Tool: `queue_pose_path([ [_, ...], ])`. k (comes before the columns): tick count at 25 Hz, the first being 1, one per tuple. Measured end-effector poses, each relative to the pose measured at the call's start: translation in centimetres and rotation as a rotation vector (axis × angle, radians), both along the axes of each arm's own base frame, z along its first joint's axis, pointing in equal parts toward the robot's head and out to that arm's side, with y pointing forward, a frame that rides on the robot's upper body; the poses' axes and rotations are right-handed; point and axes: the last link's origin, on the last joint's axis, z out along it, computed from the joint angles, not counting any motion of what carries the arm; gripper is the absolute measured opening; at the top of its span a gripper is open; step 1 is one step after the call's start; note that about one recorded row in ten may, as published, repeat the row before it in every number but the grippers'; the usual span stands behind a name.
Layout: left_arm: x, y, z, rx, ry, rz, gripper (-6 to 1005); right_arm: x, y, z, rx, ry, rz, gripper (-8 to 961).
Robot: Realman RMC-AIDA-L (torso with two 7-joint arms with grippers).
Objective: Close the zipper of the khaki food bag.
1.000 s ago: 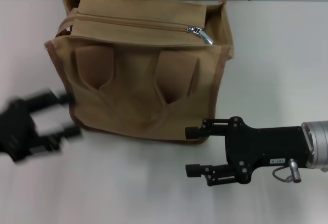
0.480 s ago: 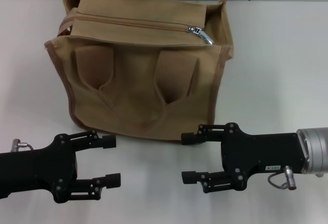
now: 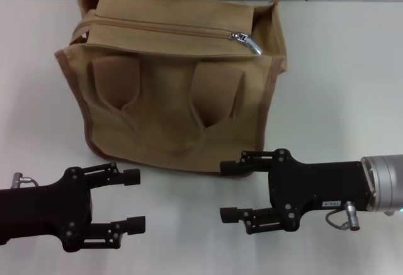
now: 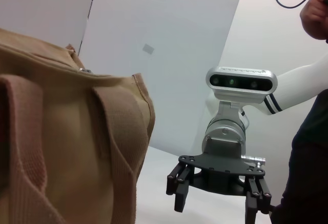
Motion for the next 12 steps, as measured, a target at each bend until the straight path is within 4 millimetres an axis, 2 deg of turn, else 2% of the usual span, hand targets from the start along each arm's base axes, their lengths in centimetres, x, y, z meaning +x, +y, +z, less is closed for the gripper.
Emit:
queue_pose_path([
  [12, 0.04, 0.09, 0.06, -0.002, 0.002, -0.004, 805, -0.08, 0.07, 0.00, 0.003, 0.003, -0.001, 751],
])
